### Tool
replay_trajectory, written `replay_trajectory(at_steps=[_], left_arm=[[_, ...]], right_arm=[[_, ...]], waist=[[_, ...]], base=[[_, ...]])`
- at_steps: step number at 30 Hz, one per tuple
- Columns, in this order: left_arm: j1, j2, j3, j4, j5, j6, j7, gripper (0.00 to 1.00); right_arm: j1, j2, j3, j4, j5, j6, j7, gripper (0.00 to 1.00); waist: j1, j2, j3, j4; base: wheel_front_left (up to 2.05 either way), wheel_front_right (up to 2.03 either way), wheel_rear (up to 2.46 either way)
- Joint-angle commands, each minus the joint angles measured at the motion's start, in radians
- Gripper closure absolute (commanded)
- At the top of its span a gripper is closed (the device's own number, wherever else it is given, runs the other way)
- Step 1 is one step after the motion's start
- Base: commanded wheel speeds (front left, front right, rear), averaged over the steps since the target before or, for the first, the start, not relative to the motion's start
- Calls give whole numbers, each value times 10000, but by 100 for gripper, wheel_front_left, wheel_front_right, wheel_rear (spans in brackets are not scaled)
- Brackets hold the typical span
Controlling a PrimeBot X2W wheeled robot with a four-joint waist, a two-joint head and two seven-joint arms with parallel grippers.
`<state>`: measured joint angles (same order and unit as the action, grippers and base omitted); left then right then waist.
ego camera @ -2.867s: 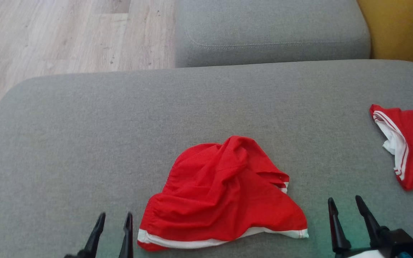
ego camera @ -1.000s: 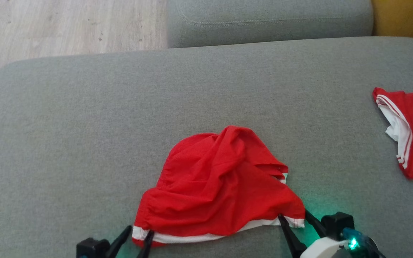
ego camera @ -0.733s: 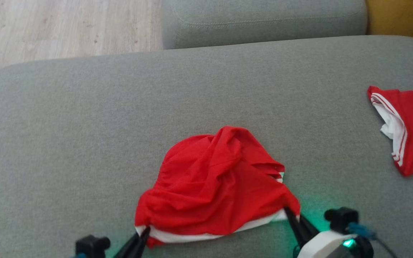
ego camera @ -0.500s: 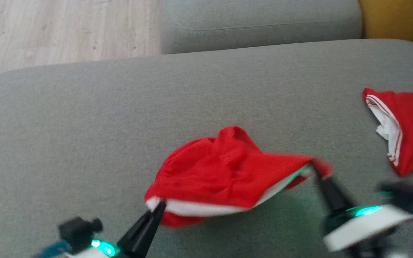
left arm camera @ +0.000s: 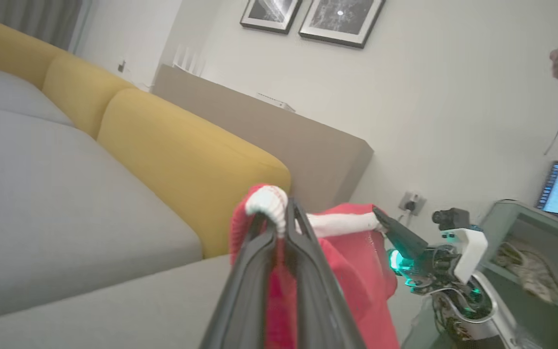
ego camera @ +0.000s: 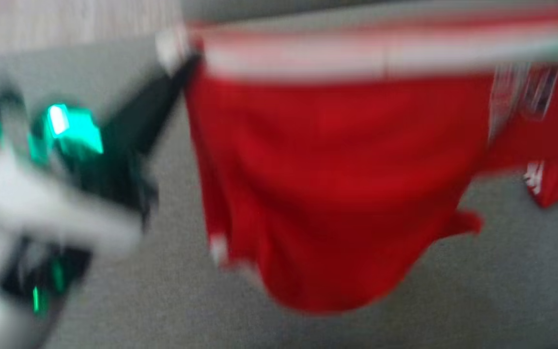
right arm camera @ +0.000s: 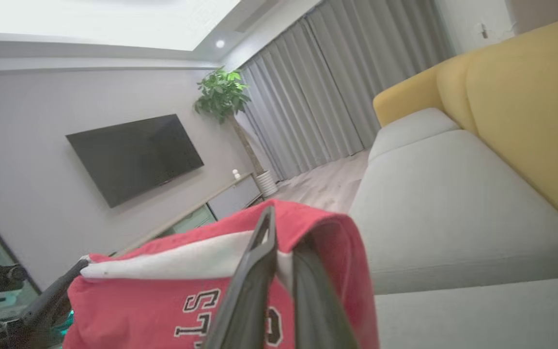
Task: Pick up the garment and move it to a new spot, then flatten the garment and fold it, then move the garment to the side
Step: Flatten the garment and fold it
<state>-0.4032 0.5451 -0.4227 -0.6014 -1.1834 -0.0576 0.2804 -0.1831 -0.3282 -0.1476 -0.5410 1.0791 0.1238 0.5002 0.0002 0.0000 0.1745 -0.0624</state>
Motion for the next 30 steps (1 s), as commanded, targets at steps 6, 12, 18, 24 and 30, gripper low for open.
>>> replay_trajectory(at_steps=[6,12,18,24,30], left_arm=[[-5247,-917,271,3840,1531,375,328,100],[-8840,-2193,-45,8127,3491,83,-1398,100],[-10099,-2791,-382,10984,4747,-270,-3776,100],[-8224,-2871,-965,12240,4522,-669,-5048,100],[-4694,-2363,-1717,10866,4027,-724,-5319,100]], right_arm=[[-5618,1575,197,3076,-1883,69,1173,100],[-9844,2700,-206,6430,-3598,69,-237,100],[-10892,2773,579,7971,-3521,69,-1962,100],[-7542,2197,2225,7572,-2951,69,-2733,100],[-3552,1184,3150,6631,-2686,69,-3432,100]], waist=[[-2,0,2556,-7],[-2,0,3665,55],[-2,0,4080,64],[-2,0,3676,-15],[-2,0,2652,-4]], base=[[0,0,0],[0,0,0],[0,0,0],[0,0,0],[0,0,0]])
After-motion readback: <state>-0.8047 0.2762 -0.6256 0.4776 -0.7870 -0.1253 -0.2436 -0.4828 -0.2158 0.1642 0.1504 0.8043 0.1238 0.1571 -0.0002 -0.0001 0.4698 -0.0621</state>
